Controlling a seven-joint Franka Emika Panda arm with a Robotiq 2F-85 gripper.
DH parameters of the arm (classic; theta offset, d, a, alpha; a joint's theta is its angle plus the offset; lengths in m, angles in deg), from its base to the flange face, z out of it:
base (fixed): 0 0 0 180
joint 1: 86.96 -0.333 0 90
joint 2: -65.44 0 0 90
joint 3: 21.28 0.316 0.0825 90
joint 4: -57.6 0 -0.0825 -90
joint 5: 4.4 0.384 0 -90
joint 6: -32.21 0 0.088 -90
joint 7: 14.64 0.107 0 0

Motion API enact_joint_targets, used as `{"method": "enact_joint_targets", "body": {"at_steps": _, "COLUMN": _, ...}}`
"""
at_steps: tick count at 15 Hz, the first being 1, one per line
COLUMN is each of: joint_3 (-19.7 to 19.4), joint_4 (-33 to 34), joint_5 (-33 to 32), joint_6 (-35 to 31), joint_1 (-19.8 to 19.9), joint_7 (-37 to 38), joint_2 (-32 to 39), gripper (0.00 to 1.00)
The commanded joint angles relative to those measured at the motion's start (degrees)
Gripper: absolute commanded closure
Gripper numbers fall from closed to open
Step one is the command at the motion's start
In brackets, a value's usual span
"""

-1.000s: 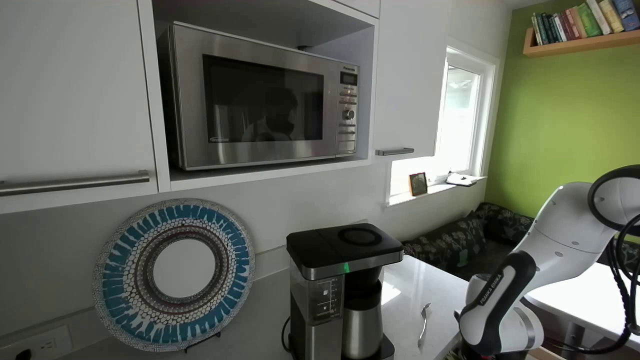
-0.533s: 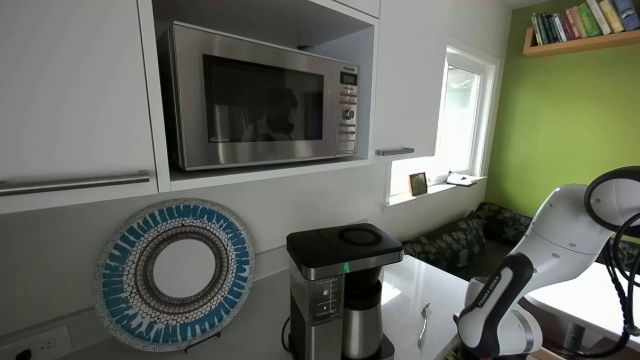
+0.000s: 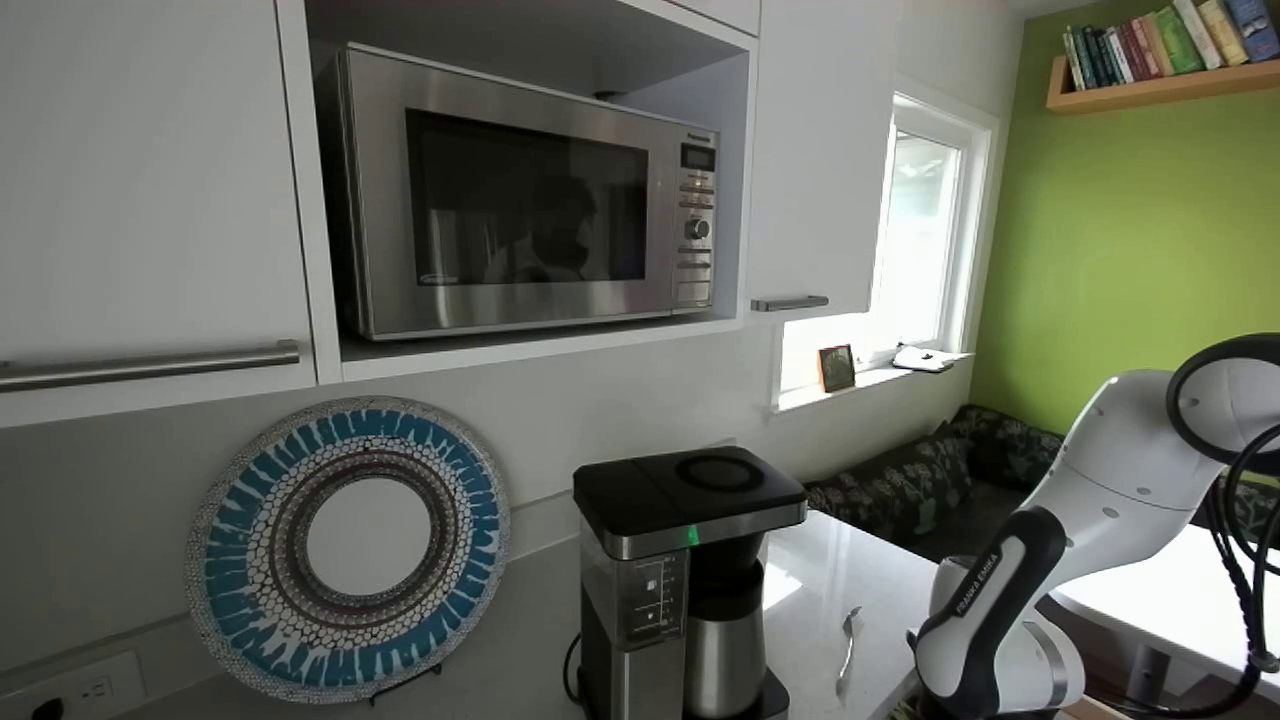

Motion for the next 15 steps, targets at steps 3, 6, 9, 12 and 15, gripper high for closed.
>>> {"method": "enact_joint_targets", "body": {"at_steps": 3, "joint_3": -0.6, "joint_4": -1.2, "joint_5": 1.2, "joint_6": 1.3, "joint_1": 0.3, "joint_7": 0.3, "joint_2": -3.7, "gripper": 0.99}}
{"method": "enact_joint_targets", "body": {"at_steps": 6, "joint_3": -1.5, "joint_4": -2.4, "joint_5": 2.1, "joint_6": 1.9, "joint_1": -0.4, "joint_7": 2.0, "joint_2": -6.9, "gripper": 0.99}}
{"method": "enact_joint_targets", "body": {"at_steps": 9, "joint_3": -1.2, "joint_4": -3.3, "joint_5": 5.3, "joint_6": 1.6, "joint_1": -0.3, "joint_7": 1.8, "joint_2": -9.9, "gripper": 0.99}}
{"method": "enact_joint_targets", "body": {"at_steps": 12, "joint_3": -1.2, "joint_4": -3.2, "joint_5": 10.2, "joint_6": 1.0, "joint_1": -0.5, "joint_7": 0.6, "joint_2": -11.5, "gripper": 0.99}}
{"method": "enact_joint_targets", "body": {"at_steps": 15, "joint_3": 0.1, "joint_4": -3.3, "joint_5": 12.3, "joint_6": 1.1, "joint_1": 0.7, "joint_7": 0.2, "joint_2": -12.7, "gripper": 0.99}}
